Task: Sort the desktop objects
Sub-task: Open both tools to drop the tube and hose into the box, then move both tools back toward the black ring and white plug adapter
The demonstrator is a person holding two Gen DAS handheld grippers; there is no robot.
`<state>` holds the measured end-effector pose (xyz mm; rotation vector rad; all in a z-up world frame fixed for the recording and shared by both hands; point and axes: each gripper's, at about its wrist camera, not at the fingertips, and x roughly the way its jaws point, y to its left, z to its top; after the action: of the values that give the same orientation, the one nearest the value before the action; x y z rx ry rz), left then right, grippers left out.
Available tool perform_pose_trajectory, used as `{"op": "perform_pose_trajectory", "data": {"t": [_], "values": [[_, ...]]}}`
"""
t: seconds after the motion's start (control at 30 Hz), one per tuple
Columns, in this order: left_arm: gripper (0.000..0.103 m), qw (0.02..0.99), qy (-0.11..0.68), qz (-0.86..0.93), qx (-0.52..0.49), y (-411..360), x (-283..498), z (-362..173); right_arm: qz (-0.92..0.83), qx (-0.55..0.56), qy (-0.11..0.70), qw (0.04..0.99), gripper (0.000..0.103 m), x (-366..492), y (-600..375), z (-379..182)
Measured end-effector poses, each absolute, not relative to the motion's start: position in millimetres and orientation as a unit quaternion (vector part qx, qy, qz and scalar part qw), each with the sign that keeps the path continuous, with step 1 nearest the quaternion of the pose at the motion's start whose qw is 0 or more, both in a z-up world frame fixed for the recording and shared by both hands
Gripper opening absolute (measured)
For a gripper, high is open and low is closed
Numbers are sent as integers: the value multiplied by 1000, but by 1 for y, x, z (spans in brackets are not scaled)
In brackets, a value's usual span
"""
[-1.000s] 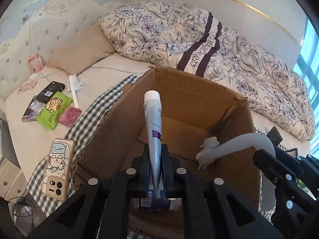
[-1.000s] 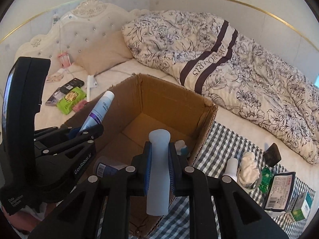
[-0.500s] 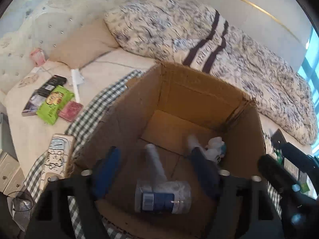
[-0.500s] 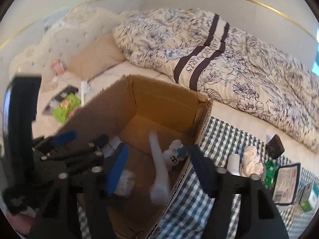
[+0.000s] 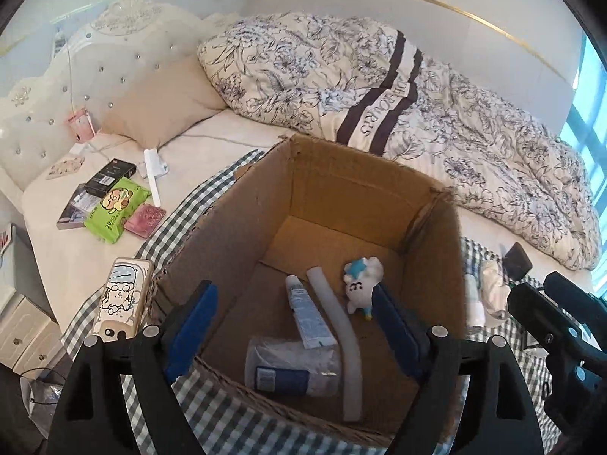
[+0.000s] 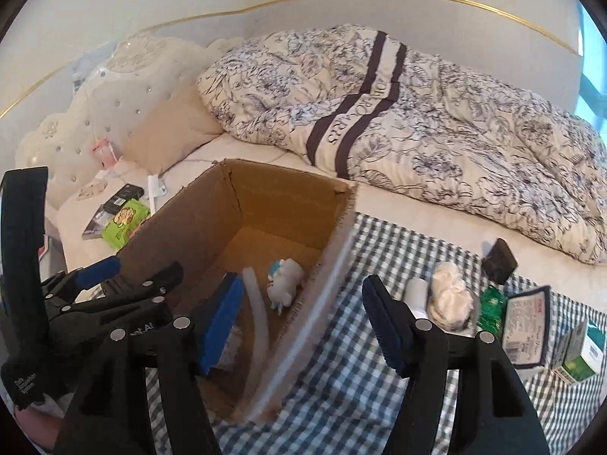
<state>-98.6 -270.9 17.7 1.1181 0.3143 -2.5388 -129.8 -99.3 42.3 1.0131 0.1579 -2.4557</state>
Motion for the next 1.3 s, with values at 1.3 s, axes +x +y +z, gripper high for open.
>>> {"op": "perform_pose_trajectory", "data": {"t": [1.3], "values": [[103,40,57,-915,397,-74,-105,-15,-906,419,13,63,76,-110,165,-25]]}}
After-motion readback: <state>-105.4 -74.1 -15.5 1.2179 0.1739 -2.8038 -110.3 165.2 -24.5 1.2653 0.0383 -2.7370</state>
